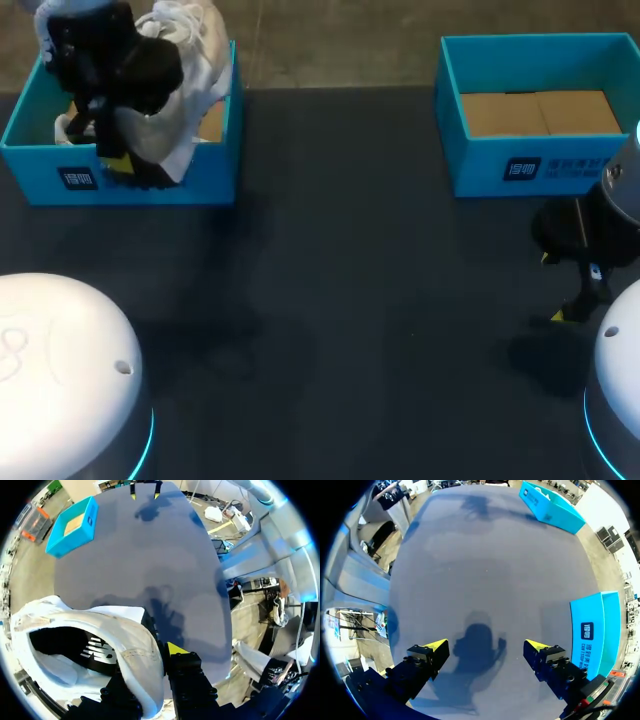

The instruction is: Take the shoe out of the shoebox, open the shoe tongue, remove and reinsert the insole, then place the shoe into the shoebox

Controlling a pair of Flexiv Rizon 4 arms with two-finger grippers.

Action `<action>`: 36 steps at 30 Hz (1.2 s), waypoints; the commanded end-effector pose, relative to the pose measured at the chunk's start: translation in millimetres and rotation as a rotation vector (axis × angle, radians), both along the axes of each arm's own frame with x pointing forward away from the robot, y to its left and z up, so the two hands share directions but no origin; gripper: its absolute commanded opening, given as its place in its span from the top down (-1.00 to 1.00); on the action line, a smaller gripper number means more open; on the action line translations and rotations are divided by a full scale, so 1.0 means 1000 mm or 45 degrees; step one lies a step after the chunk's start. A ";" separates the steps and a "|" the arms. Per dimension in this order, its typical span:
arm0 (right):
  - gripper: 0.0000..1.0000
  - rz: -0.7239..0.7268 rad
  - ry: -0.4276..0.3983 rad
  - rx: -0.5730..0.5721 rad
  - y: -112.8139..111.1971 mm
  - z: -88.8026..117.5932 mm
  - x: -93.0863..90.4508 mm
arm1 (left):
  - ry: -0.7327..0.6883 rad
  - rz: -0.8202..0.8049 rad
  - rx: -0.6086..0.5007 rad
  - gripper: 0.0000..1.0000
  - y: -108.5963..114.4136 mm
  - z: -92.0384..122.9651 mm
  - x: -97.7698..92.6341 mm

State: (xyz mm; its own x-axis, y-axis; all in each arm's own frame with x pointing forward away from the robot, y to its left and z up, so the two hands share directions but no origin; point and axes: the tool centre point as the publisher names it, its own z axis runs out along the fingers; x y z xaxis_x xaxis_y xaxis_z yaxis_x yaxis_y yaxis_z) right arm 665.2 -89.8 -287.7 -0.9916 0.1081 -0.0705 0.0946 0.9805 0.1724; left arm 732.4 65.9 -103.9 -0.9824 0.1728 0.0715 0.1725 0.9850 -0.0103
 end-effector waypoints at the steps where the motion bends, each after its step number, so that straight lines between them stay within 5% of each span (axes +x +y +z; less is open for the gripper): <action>1: -1.00 0.001 -0.005 0.001 -0.001 0.000 -0.002 | 0.034 0.034 -0.040 1.00 0.042 0.000 0.027; 11: -1.00 0.001 -0.005 0.001 -0.001 0.000 -0.002 | -0.001 0.106 -0.052 1.00 0.113 0.009 0.075; 25: -1.00 0.001 -0.005 0.001 -0.001 0.000 -0.002 | 0.000 0.158 -0.047 1.00 0.201 -0.006 0.169; 31: -1.00 0.001 -0.005 0.001 -0.001 0.000 -0.002 | 0.031 0.100 -0.031 1.00 0.212 0.001 0.212; 36: -1.00 0.001 -0.005 0.001 -0.001 0.000 -0.002 | 0.031 0.100 -0.031 1.00 0.212 0.001 0.212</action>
State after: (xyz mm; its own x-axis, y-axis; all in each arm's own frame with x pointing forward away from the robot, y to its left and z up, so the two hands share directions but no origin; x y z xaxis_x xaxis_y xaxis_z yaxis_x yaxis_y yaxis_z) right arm 665.1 -89.8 -287.6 -0.9916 0.1081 -0.0706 0.0946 0.9805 0.1724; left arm 934.1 278.7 -106.6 -0.9948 0.0957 0.0355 0.0943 0.9948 -0.0395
